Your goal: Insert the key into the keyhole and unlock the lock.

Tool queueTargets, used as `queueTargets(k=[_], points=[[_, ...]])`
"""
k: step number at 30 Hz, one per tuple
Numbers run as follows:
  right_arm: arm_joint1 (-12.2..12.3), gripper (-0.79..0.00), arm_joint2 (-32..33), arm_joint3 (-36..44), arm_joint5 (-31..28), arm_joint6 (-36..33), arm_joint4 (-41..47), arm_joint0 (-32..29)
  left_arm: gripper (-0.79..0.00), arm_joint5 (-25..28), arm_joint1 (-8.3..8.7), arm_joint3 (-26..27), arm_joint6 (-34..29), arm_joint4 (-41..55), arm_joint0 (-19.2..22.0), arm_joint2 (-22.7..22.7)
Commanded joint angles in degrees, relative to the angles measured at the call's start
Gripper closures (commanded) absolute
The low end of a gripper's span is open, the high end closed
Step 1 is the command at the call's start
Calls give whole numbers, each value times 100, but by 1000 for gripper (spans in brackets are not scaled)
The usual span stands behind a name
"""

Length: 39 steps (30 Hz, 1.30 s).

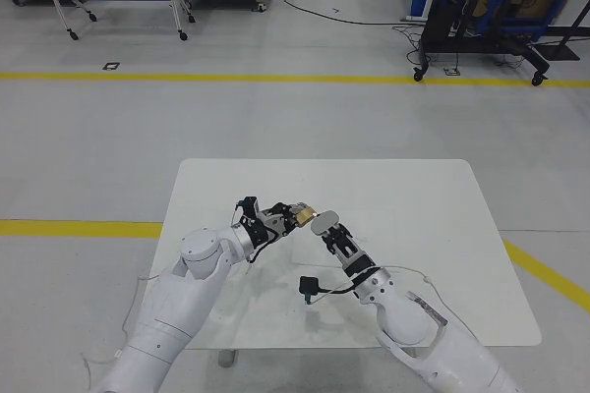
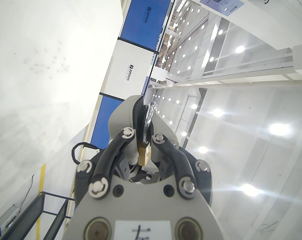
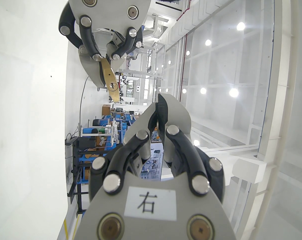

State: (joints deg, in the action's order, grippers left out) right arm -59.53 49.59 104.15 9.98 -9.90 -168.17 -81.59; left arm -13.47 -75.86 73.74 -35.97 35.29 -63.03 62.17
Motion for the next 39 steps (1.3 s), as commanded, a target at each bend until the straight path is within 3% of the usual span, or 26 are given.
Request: queueTargets(k=[1,8,14,18,31,39], points=[[1,0,77,-58,-114,242,262,1,0,0,0,0,0,0,0,0],[36,0,316,-200,-652,976,631,-72,0,80,-22,-129,215,-106,-57,-99],[10,0,266,-183,-1093,819,359,-178,0,407,-67,-431,402,-106,-88,-186],[-41,0,174,-307,-1377,805,392,-121,0,425,-69,-340,435,-164,-183,-218],[-63,0,172,-301,-1347,761,428,-124,0,338,-54,-256,480,-177,-265,-180],[-135,0,11,-224,-1706,516,69,-127,0,382,-31,-17,665,-493,-426,-192]])
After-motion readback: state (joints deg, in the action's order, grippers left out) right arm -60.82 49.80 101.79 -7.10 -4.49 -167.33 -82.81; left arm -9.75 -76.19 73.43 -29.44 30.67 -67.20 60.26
